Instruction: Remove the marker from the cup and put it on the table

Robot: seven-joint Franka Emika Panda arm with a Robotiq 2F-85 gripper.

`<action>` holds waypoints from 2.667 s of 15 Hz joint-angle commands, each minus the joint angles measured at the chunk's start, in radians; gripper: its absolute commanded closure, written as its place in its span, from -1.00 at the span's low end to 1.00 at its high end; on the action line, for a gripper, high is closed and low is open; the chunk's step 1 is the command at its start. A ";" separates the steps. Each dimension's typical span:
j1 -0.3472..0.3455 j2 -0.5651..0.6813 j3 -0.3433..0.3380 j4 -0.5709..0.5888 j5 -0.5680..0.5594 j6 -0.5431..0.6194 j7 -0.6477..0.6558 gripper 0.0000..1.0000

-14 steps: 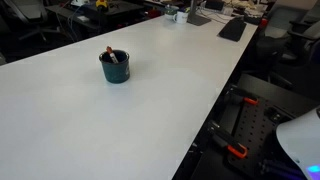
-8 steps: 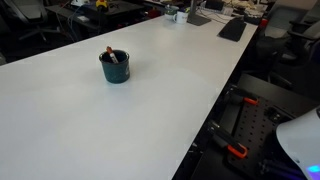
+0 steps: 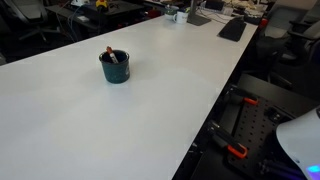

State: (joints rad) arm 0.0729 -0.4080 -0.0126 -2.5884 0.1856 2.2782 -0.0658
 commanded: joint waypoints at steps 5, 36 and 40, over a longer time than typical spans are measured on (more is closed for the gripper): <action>0.074 0.294 -0.004 0.204 0.083 0.232 -0.154 -1.00; -0.056 0.843 0.117 0.471 -0.047 0.471 -0.117 -0.54; -0.063 0.864 0.112 0.495 -0.066 0.497 -0.108 -0.50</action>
State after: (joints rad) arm 0.0260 0.4336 0.0905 -2.1206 0.1412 2.7462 -0.1765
